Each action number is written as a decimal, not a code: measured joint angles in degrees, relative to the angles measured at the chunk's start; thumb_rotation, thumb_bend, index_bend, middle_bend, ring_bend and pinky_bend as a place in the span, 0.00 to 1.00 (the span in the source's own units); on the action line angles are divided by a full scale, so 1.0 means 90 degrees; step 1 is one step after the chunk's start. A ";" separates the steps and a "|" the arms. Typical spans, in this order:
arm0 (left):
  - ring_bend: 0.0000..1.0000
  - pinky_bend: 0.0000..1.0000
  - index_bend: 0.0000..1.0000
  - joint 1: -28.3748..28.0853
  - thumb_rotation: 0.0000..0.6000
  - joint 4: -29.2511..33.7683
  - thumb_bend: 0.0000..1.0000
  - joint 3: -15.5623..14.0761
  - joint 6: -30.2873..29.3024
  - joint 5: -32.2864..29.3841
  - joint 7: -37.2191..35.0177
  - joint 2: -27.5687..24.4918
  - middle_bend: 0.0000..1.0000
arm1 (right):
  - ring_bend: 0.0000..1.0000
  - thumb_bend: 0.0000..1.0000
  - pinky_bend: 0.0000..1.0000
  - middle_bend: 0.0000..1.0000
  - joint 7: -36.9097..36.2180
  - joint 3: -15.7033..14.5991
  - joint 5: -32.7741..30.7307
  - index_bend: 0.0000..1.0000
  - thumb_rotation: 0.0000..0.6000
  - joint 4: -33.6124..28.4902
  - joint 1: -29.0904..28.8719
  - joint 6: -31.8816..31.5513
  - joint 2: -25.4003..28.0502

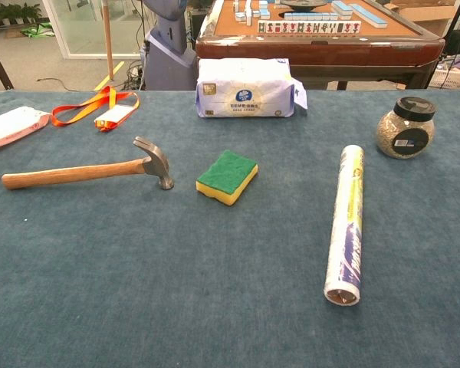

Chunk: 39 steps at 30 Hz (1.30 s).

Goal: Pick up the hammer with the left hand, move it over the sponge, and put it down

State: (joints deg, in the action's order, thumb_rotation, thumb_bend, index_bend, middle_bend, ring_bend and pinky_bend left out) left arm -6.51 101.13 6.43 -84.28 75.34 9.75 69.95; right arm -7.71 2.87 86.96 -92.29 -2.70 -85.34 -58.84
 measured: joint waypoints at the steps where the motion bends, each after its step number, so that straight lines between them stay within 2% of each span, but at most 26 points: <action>1: 0.15 0.20 0.26 -0.0001 1.00 0.0002 0.28 -0.0004 -0.0003 0.0016 -0.0002 0.0004 0.22 | 0.32 0.17 0.33 0.43 0.0013 0.0001 -0.0008 0.37 1.00 -0.0002 0.0001 0.0002 -0.0002; 15: 0.15 0.20 0.26 -0.0107 1.00 0.0031 0.28 -0.0067 0.0175 0.0182 0.0046 -0.0025 0.22 | 0.32 0.17 0.33 0.43 0.0007 0.0035 -0.0063 0.37 1.00 0.0001 0.0020 -0.0027 -0.0009; 27: 0.15 0.20 0.26 -0.0751 1.00 0.0028 0.28 -0.0083 0.1002 0.0597 -0.0100 -0.0017 0.22 | 0.32 0.17 0.33 0.43 0.0105 0.0080 -0.0154 0.37 1.00 0.0005 0.0012 -0.0004 -0.0053; 39: 0.15 0.20 0.26 -0.1671 1.00 -0.0455 0.28 0.0102 0.2091 0.0601 -0.0443 0.0465 0.22 | 0.32 0.17 0.33 0.43 0.0075 0.0086 -0.0170 0.37 1.00 0.0023 -0.0005 0.0047 -0.0049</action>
State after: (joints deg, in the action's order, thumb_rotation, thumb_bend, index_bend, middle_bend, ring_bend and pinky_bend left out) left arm -21.55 97.04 7.35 -65.46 80.74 5.77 74.13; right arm -7.03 3.65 85.43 -92.08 -2.75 -84.91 -59.29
